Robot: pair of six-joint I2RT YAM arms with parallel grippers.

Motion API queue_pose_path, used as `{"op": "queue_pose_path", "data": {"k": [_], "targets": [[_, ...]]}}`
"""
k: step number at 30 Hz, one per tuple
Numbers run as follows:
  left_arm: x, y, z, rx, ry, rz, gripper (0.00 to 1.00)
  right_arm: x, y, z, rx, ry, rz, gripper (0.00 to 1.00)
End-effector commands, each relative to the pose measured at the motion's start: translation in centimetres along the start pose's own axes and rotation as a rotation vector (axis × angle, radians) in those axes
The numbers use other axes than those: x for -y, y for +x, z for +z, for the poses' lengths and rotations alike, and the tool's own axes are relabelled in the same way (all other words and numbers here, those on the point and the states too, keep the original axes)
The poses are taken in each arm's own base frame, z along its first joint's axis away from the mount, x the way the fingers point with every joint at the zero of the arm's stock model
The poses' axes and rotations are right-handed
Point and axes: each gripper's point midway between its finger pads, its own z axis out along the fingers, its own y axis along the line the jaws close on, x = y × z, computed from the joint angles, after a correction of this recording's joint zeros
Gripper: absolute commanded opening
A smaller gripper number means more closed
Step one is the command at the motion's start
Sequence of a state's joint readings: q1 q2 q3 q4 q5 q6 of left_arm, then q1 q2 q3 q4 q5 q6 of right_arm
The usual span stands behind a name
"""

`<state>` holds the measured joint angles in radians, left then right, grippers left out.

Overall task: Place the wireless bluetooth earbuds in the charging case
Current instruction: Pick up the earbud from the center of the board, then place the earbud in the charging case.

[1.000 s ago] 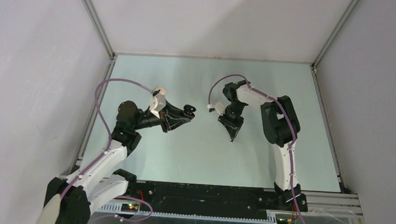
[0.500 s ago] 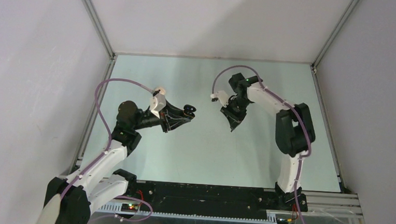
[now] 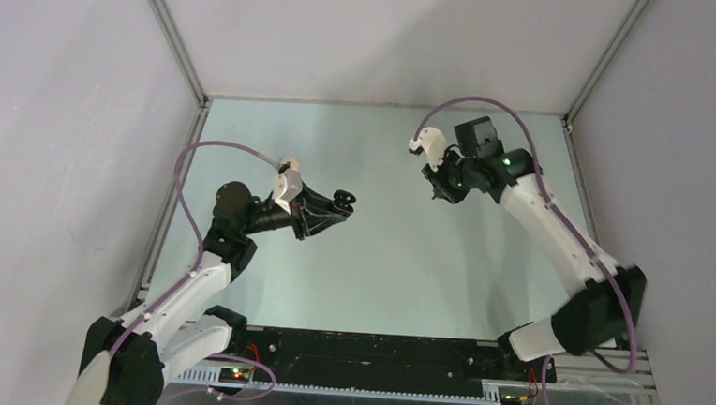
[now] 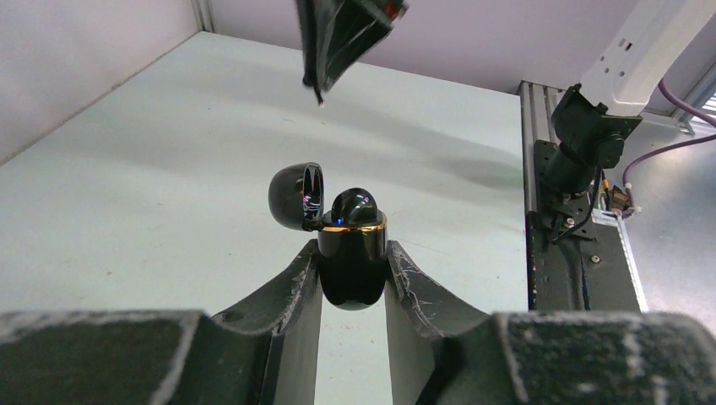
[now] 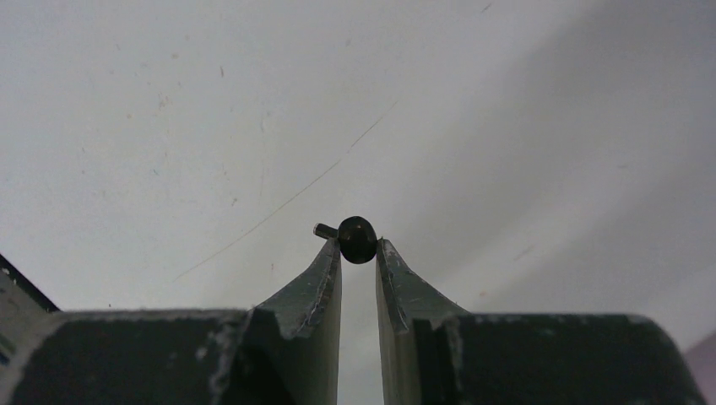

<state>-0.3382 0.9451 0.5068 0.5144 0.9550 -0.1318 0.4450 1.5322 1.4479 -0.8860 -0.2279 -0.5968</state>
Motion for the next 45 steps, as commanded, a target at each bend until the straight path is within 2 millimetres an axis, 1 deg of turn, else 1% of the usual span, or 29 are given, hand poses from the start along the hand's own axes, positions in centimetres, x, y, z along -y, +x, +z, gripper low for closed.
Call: {"op": "queue_pose_path", "data": {"k": [1, 2, 3, 4, 5, 6, 7, 8, 9, 10, 11, 12, 13, 14, 17, 18, 19, 20, 21, 24, 30, 36, 41, 45], "targets": [[0.3, -0.5, 0.2, 0.019, 0.021, 0.016, 0.0, 0.3, -4.4, -5.3, 0.213, 0.187, -0.039, 0.11], [0.3, -0.5, 0.3, 0.019, 0.02, 0.011, 0.0, 0.2, -4.9, -6.5, 0.245, 0.221, -0.049, 0.11], [0.3, -0.5, 0.3, 0.02, 0.021, 0.01, 0.0, -0.4, -5.3, -6.9, 0.257, 0.234, -0.066, 0.11], [0.3, -0.5, 0.3, 0.02, 0.02, 0.006, 0.0, -1.4, -6.3, -7.8, 0.296, 0.242, -0.094, 0.12], [0.2, -0.4, 0.3, 0.02, 0.018, 0.002, 0.0, -1.5, -6.6, -8.7, 0.313, 0.272, -0.107, 0.12], [0.1, -0.4, 0.4, 0.019, 0.016, -0.002, 0.0, -2.4, -7.5, -9.1, 0.341, 0.279, -0.136, 0.12], [0.1, -0.4, 0.4, 0.02, 0.017, -0.002, 0.0, -2.4, -8.0, -9.9, 0.362, 0.317, -0.15, 0.12], [0.1, -0.4, 0.4, 0.019, 0.017, -0.005, 0.0, -4.0, -8.9, -10.2, 0.39, 0.3, -0.188, 0.12], [0.1, -0.3, 0.4, 0.02, 0.017, -0.005, 0.0, -3.9, -9.3, -10.9, 0.41, 0.331, -0.198, 0.12], [0.1, -0.3, 0.4, 0.02, 0.016, -0.005, 0.0, -4.8, -9.9, -11.1, 0.43, 0.323, -0.227, 0.12], [0.1, -0.3, 0.4, 0.021, 0.016, -0.005, 0.0, -5.0, -10.5, -11.6, 0.454, 0.345, -0.235, 0.12], [0.0, -0.2, 0.4, 0.02, 0.015, -0.007, 0.0, -5.9, -11.1, -11.7, 0.473, 0.335, -0.261, 0.12], [0.1, -0.3, 0.5, 0.021, 0.017, -0.01, 0.0, -6.0, -11.6, -12.0, 0.497, 0.35, -0.266, 0.12], [0.1, -0.3, 0.5, 0.02, 0.018, -0.015, 0.0, -6.8, -12.1, -12.0, 0.514, 0.34, -0.286, 0.12], [0.1, -0.4, 0.6, 0.024, 0.024, -0.035, 0.0, -8.6, -13.7, -11.8, 0.575, 0.325, -0.317, 0.12], [0.1, -0.5, 0.6, 0.028, 0.026, -0.038, 0.0, -8.7, -13.9, -11.7, 0.578, 0.33, -0.323, 0.12], [0.2, -0.5, 0.7, 0.027, 0.029, -0.041, 0.0, -9.4, -14.6, -11.5, 0.596, 0.324, -0.333, 0.12], [0.2, -0.5, 0.7, 0.028, 0.03, -0.044, 0.0, -9.5, -14.8, -11.0, 0.59, 0.329, -0.339, 0.12], [0.3, -0.5, 0.7, 0.028, 0.036, -0.046, 0.0, -10.1, -15.4, -11.0, 0.61, 0.326, -0.345, 0.12], [0.5, -0.8, 0.7, 0.037, 0.05, -0.052, 0.0, -10.9, -16.2, -9.7, 0.604, 0.336, -0.355, 0.12], [1.0, -1.4, 0.9, 0.056, 0.076, -0.069, 0.0, -12.9, -16.6, -7.3, 0.572, 0.305, -0.377, 0.11], [1.2, -1.5, 0.8, 0.062, 0.081, -0.072, 0.0, -14.0, -16.9, -7.0, 0.575, 0.296, -0.389, 0.11], [1.2, -1.6, 0.8, 0.064, 0.081, -0.071, 0.0, -14.7, -16.6, -6.2, 0.552, 0.285, -0.405, 0.11], [1.2, -1.8, 0.7, 0.067, 0.081, -0.066, 0.0, -15.0, -16.5, -5.9, 0.543, 0.284, -0.415, 0.11]]}}
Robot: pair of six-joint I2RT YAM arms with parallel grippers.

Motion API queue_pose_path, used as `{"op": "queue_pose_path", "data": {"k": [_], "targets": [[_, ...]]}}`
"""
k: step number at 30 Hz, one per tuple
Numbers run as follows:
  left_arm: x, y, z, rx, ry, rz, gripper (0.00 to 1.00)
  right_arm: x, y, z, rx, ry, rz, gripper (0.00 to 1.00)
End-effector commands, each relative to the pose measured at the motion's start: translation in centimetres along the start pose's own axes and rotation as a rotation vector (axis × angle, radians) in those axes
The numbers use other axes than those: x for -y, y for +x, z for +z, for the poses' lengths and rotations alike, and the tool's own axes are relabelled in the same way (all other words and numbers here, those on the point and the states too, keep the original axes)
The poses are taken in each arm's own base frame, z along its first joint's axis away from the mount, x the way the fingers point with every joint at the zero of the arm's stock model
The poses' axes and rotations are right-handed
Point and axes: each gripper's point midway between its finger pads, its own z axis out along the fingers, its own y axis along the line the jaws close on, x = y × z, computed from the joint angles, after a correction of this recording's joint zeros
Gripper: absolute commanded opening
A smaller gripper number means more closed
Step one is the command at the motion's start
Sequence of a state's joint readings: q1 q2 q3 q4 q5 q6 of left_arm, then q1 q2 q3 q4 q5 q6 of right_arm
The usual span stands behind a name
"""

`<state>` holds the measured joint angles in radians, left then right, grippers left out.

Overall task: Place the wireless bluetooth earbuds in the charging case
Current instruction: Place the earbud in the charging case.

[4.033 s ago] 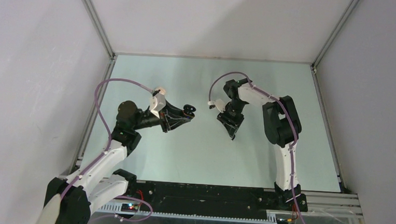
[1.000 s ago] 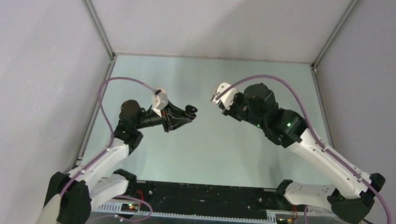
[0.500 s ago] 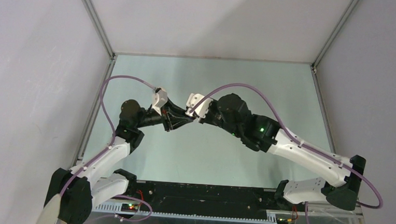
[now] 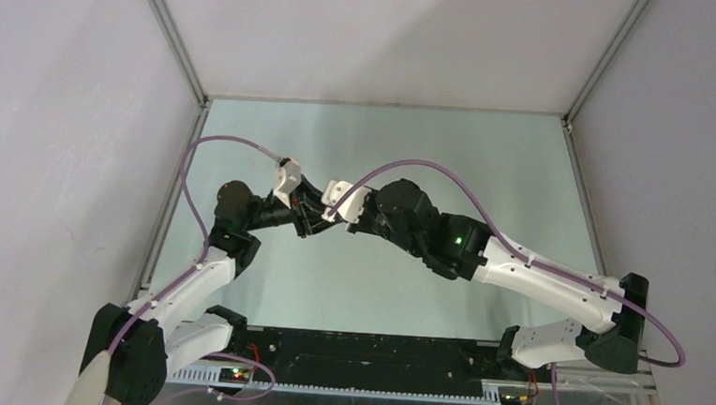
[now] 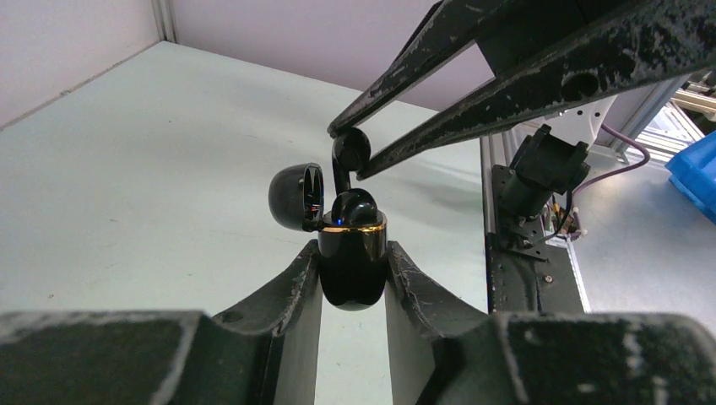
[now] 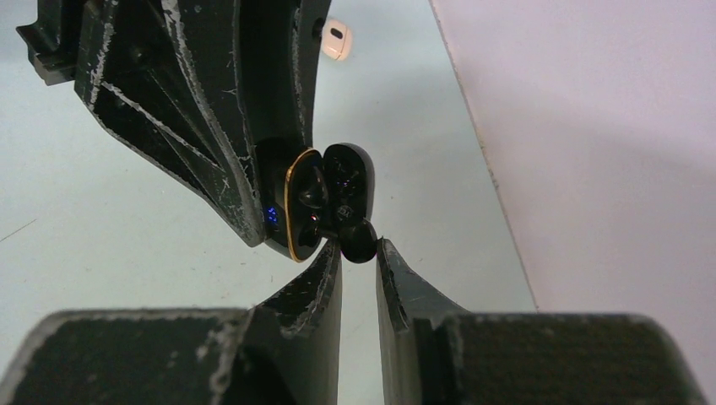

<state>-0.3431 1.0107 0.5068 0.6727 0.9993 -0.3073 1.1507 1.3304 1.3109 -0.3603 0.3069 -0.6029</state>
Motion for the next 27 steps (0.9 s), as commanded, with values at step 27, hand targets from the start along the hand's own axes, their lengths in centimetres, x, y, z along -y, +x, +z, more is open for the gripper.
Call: {"op": "queue_pose_path", "data": {"k": [27], "targets": [[0.7, -0.7, 0.0, 0.022, 0.025, 0.04, 0.0, 0.7, -0.8, -0.1, 0.002, 0.067, -0.011, 0.1]]}}
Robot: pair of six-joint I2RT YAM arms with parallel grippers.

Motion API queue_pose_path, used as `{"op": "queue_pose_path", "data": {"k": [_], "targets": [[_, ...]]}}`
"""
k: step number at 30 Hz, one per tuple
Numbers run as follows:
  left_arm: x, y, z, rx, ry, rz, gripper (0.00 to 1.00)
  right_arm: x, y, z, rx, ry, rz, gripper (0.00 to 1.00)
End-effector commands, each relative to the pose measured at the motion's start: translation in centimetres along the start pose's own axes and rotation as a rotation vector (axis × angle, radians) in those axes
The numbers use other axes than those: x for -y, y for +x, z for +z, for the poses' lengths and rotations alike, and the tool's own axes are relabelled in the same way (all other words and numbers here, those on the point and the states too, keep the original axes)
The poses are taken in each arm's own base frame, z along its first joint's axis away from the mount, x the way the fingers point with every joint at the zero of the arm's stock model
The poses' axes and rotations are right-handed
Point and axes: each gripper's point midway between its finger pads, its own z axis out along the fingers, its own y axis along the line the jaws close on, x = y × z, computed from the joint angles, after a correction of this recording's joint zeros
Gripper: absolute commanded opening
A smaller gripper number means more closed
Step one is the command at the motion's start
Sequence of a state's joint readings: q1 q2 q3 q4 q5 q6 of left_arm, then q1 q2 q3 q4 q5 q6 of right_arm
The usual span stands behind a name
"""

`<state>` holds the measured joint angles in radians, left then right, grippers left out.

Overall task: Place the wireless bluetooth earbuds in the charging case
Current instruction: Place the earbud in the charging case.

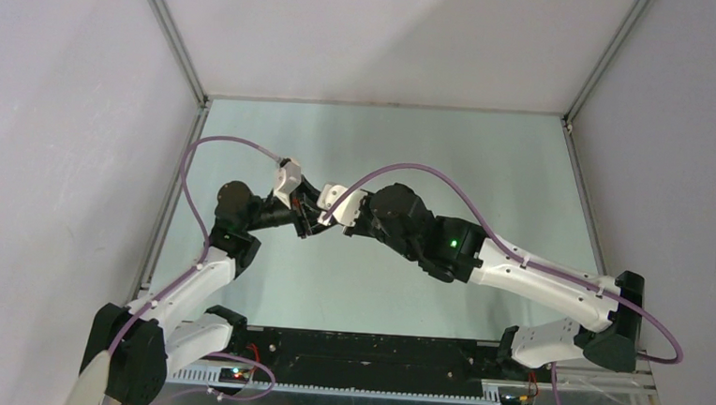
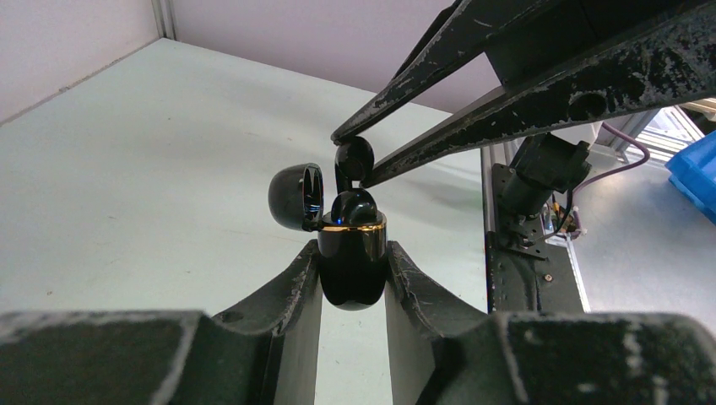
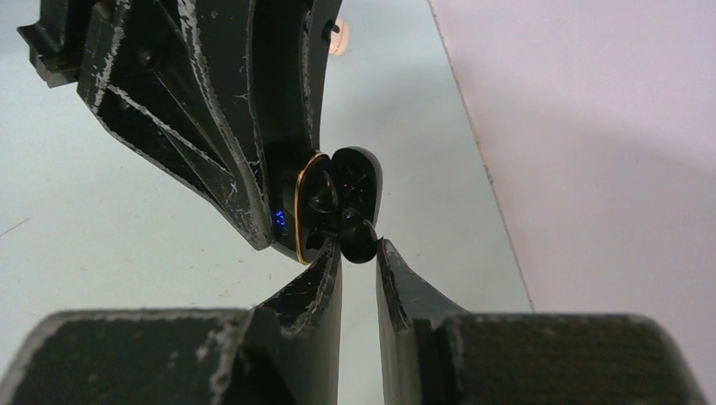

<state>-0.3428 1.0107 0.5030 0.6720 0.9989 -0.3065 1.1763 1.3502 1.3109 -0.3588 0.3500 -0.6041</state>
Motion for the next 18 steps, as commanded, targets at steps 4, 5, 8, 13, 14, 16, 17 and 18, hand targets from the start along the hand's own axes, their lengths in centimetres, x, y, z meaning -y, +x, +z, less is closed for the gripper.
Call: {"op": "queue_pose_path", "data": {"k": [4, 5, 8, 13, 14, 16, 17, 18], "targets": [[0.7, -0.8, 0.0, 0.025, 0.025, 0.042, 0.0, 1.8, -0.9, -0.9, 0.026, 0.066, 0.012, 0.1], [0.7, -0.8, 0.0, 0.025, 0.024, 0.042, 0.0, 1.8, -0.9, -1.0, 0.027, 0.062, 0.013, 0.09], [0.7, -0.9, 0.0, 0.026, 0.024, 0.041, 0.0, 1.4, -0.6, -0.8, 0.019, 0.046, 0.014, 0.09], [0.8, -1.0, 0.0, 0.028, 0.026, 0.044, 0.0, 0.7, 0.0, -0.3, 0.005, 0.026, 0.003, 0.09], [0.8, -1.0, 0.0, 0.028, 0.027, 0.044, 0.0, 0.5, 0.0, -0.3, 0.004, 0.022, 0.001, 0.09], [0.8, -1.0, 0.0, 0.028, 0.027, 0.044, 0.0, 0.4, 0.1, -0.2, 0.001, 0.016, -0.002, 0.09], [0.8, -1.0, 0.0, 0.027, 0.027, 0.043, 0.0, 0.2, 0.2, -0.2, -0.002, 0.012, -0.002, 0.09], [0.8, -1.0, 0.0, 0.027, 0.027, 0.043, 0.0, 0.1, 0.3, -0.1, -0.003, 0.005, -0.002, 0.09]]}}
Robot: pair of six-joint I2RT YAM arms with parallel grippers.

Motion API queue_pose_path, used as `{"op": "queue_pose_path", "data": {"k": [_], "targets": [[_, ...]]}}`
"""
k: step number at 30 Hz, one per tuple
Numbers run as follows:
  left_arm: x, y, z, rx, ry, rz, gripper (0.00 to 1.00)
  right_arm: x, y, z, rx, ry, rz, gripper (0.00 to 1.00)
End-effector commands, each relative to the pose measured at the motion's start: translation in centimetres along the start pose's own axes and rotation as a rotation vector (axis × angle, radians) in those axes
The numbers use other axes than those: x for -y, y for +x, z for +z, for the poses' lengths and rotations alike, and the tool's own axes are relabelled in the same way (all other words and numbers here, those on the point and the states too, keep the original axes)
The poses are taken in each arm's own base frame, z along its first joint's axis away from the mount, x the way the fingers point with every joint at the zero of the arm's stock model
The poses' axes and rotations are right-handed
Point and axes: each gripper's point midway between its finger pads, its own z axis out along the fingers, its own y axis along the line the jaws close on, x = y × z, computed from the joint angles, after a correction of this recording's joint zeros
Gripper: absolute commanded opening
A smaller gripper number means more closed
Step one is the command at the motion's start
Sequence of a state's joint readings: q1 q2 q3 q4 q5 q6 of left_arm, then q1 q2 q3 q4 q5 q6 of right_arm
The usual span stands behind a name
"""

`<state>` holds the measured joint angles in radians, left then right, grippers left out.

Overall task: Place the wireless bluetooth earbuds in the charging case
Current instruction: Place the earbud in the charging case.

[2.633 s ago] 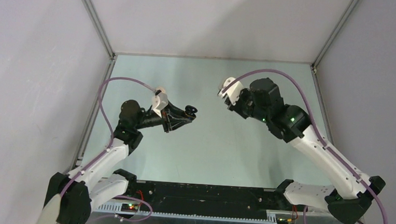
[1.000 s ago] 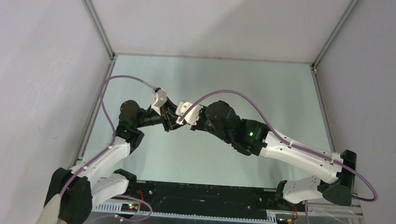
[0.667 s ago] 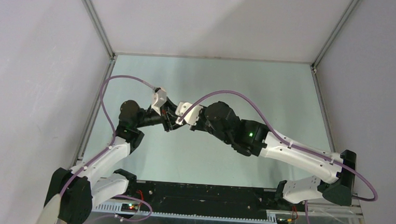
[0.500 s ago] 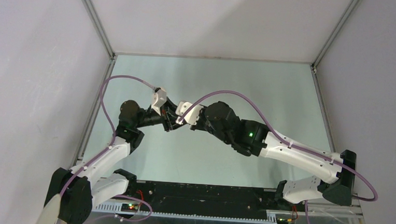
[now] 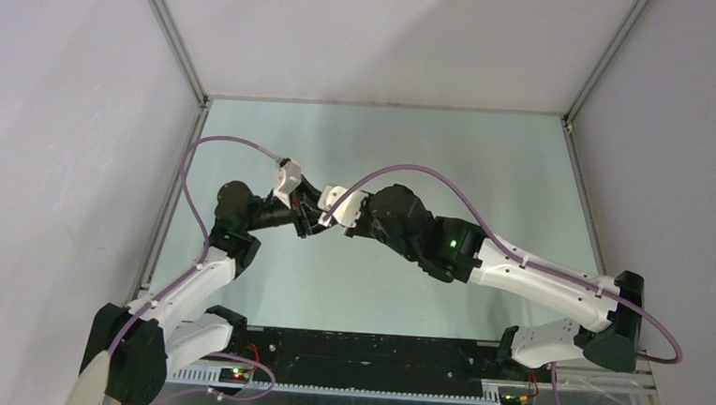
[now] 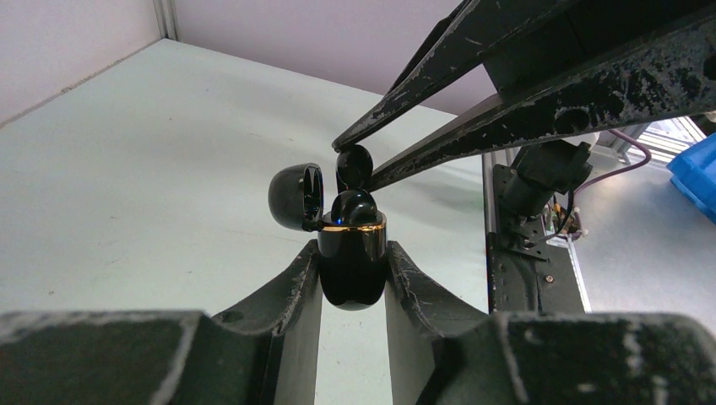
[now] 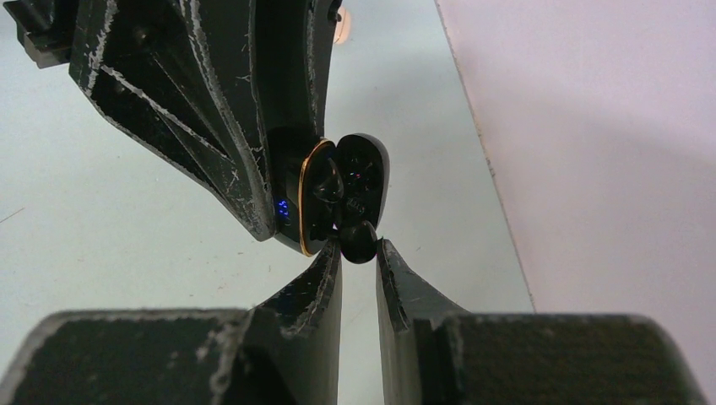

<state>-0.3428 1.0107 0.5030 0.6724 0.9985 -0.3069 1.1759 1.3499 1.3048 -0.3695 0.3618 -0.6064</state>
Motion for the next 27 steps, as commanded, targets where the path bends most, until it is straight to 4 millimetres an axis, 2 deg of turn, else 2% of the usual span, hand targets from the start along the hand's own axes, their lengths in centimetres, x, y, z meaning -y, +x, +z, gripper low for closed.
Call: {"op": "queue_pose_path", "data": {"k": [1, 18, 27], "targets": [[0.8, -1.0, 0.0, 0.028, 0.028, 0.044, 0.0, 0.1, -0.3, -0.1, 0.015, 0.0, 0.007, 0.09], [0.8, -1.1, 0.1, 0.028, 0.029, 0.043, 0.0, -1.7, -0.1, 0.7, 0.007, -0.054, 0.027, 0.09], [0.8, -1.1, 0.0, 0.029, 0.03, 0.046, 0.0, -2.1, -0.3, 0.1, 0.018, -0.085, 0.008, 0.1]]}}
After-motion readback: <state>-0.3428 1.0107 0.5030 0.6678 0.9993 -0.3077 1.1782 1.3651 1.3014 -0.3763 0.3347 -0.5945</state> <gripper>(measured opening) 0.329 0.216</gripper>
